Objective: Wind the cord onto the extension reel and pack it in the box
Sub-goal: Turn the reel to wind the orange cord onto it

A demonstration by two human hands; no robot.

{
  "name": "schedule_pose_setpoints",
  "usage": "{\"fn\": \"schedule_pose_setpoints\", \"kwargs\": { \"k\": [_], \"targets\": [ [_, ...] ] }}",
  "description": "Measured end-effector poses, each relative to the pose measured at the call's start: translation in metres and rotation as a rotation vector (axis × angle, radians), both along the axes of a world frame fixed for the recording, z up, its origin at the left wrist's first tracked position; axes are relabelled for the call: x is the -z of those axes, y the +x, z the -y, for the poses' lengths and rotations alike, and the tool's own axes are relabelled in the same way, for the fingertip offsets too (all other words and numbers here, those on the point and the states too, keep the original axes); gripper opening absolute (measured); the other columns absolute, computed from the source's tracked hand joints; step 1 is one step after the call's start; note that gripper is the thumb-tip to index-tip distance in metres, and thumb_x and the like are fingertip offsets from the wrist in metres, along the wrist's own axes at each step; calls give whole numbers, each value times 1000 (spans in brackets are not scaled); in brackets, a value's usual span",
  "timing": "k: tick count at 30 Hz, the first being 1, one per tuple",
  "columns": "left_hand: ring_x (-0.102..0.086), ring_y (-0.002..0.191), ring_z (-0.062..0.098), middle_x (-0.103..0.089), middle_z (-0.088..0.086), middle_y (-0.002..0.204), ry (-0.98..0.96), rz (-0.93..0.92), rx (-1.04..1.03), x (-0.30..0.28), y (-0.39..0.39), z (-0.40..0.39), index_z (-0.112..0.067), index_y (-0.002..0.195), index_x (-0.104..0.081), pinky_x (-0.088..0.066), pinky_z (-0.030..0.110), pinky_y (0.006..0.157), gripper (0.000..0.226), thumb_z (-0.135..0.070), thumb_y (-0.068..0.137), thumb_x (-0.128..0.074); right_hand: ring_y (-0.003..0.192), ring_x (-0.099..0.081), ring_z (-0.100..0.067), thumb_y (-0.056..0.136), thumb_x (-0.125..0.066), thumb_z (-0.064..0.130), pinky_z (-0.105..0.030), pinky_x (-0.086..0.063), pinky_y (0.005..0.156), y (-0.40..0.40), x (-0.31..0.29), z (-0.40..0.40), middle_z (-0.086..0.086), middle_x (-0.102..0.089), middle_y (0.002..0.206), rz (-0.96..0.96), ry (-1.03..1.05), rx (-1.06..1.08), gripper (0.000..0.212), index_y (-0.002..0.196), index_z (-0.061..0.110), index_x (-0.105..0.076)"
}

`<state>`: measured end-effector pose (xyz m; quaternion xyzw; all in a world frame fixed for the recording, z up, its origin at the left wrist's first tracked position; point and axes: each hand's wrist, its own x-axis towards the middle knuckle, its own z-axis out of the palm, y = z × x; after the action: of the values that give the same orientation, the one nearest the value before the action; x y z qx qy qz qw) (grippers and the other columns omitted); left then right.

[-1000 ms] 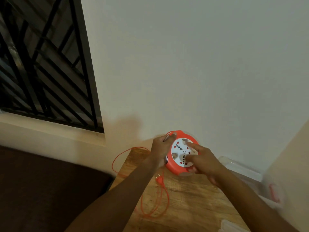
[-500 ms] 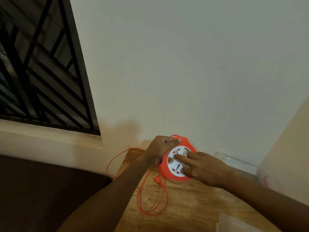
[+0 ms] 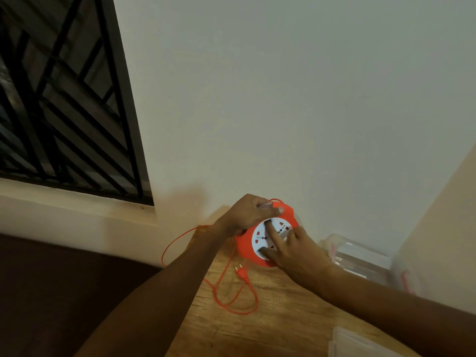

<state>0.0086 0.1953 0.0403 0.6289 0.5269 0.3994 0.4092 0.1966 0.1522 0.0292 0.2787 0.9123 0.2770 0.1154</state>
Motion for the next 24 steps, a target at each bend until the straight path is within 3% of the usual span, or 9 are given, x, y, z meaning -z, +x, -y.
{"fn": "schedule_pose_setpoints", "kwargs": {
  "k": [2,4,6,9,12,16,19,21,24],
  "targets": [
    [-80,74,15,-83,0,86,1,82,-25,1,-2,-1,-22,89,-78,-63,25,66,24,-44,96,-74,102,-60,-48,101,-47,22,-54,-46,93,-5,-7,-2,-36,-9,154,-23,16,37,61,151,25,-12],
    [-79,73,16,-82,7,87,27,158,-60,3,-4,2,-11,92,-78,-61,21,63,34,-44,97,-73,99,-62,-45,102,-43,20,-53,-46,94,-8,-16,-4,-38,-13,152,-38,33,54,58,152,25,-13],
    [-80,81,25,-81,14,95,32,229,-75,8,-5,3,-3,99,-76,-65,28,69,40,-43,97,-72,100,-63,-43,102,-41,19,-53,-44,97,-9,-25,-8,-38,-18,150,-43,11,57,55,151,27,-18],
    [-80,89,33,-82,15,101,-56,369,-53,18,-5,6,-5,106,-77,-67,39,75,33,-37,100,-70,107,-60,-42,101,-46,25,-51,-43,98,-7,-34,-15,-33,-35,143,-7,-3,-6,54,149,34,-24],
    [-81,87,29,-83,11,101,-79,379,-63,21,-5,5,-10,109,-78,-67,37,73,30,-37,101,-69,111,-58,-44,98,-54,31,-52,-44,98,-6,-35,-15,-32,-43,138,35,-1,-25,57,148,33,-28],
    [-80,80,27,-83,11,93,-61,447,-83,16,2,3,-17,93,-81,-64,33,66,23,-36,99,-72,90,-67,-36,83,-72,30,-42,-55,77,-3,-39,-20,-23,-61,119,-16,92,-15,67,141,38,-40],
    [-79,77,25,-82,5,85,-7,524,-156,11,12,-1,-23,83,-81,-63,31,63,21,-36,98,-74,98,-66,-35,89,-63,35,-41,-56,80,-1,-33,-30,-16,-60,125,-227,-12,130,68,147,40,-26],
    [-80,86,31,-83,7,91,3,602,-245,10,21,-5,-23,90,-80,-66,38,71,17,-37,97,-74,106,-65,-30,89,-60,47,-42,-55,86,-4,-32,-39,-7,-61,132,-498,-73,274,68,148,40,-28],
    [-75,87,26,-79,14,95,88,496,-445,9,36,-15,-21,91,-76,-64,37,80,23,-42,98,-71,117,-60,-26,81,-63,58,-42,-50,96,-12,-32,-55,0,-59,137,-963,-308,535,71,144,35,-39]
  ]
}}
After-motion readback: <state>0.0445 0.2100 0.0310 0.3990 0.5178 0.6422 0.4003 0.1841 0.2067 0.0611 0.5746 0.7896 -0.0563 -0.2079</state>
